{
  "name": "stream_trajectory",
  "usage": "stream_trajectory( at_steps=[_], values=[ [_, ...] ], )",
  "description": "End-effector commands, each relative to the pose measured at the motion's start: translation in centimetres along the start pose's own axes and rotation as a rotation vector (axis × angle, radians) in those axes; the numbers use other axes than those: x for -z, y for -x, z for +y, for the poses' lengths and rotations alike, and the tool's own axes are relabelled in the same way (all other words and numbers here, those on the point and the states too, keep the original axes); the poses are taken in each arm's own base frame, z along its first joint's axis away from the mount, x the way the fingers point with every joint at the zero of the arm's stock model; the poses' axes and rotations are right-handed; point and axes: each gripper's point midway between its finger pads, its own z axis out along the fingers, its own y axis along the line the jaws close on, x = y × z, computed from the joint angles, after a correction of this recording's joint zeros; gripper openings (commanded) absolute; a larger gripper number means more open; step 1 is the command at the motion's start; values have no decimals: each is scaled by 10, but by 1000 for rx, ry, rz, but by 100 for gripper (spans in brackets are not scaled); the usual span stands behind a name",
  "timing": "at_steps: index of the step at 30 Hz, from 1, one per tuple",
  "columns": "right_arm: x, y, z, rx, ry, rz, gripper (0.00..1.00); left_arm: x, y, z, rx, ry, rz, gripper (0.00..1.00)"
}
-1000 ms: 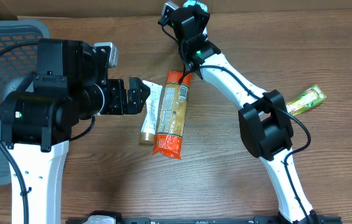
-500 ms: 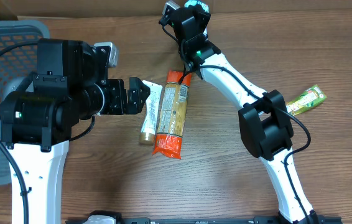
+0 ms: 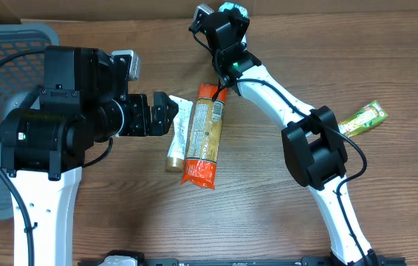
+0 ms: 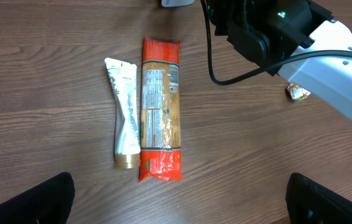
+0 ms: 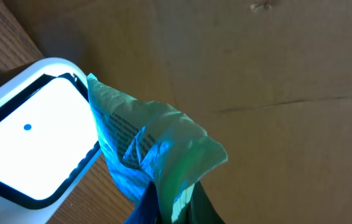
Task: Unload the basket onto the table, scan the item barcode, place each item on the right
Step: 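Carry the teal pouch right and release it beside the green pouch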
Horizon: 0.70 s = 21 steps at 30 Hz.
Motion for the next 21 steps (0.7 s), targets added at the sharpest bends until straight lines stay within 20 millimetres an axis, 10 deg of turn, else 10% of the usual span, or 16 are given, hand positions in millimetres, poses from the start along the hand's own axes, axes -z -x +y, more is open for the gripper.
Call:
stream_trajectory(
  at_steps=[1, 12, 21],
  values=[
    [2, -2, -18, -105, -35, 6, 4, -1, 0, -4, -29, -13, 3, 100],
    [82, 8, -123, -484, 39, -79, 4, -1, 0, -4, -29, -13, 3, 100],
    [173, -64, -153, -1113, 617, 35, 4, -1, 0, -4, -28, -13, 3, 99]
  ],
)
